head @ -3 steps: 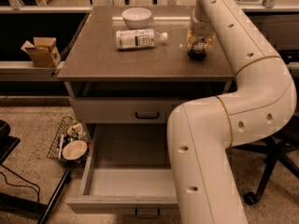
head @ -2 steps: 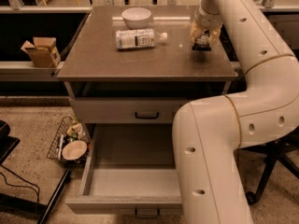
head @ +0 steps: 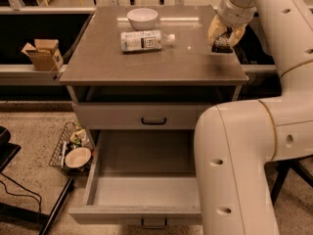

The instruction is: Place rxbar chocolate into middle drawer

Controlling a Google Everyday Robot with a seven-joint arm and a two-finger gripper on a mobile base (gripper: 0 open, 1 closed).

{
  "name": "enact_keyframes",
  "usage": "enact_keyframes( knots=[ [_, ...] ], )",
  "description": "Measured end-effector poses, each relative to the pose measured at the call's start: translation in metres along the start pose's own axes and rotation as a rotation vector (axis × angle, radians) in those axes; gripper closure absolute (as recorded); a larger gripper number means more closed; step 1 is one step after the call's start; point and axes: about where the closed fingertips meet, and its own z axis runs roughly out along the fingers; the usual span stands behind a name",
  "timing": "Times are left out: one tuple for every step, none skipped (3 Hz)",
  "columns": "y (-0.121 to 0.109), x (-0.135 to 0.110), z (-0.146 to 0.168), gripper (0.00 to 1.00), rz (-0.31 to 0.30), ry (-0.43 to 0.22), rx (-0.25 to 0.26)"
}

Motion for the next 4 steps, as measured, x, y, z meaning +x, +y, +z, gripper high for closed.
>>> enact_keyframes(
  knots=[
    [-0.017, 0.027, -0.003, 1.00, 0.012, 0.077, -0.029],
    [-0.034, 0.056, 0.000, 1.00, 0.034, 0.158, -0.021],
    [-0.045, 0.091, -0.003, 1.00, 0.046, 0.221, -0.042],
    [-0.047, 0.118, -0.027, 1.00, 0.004, 0.182, -0.135]
  ],
)
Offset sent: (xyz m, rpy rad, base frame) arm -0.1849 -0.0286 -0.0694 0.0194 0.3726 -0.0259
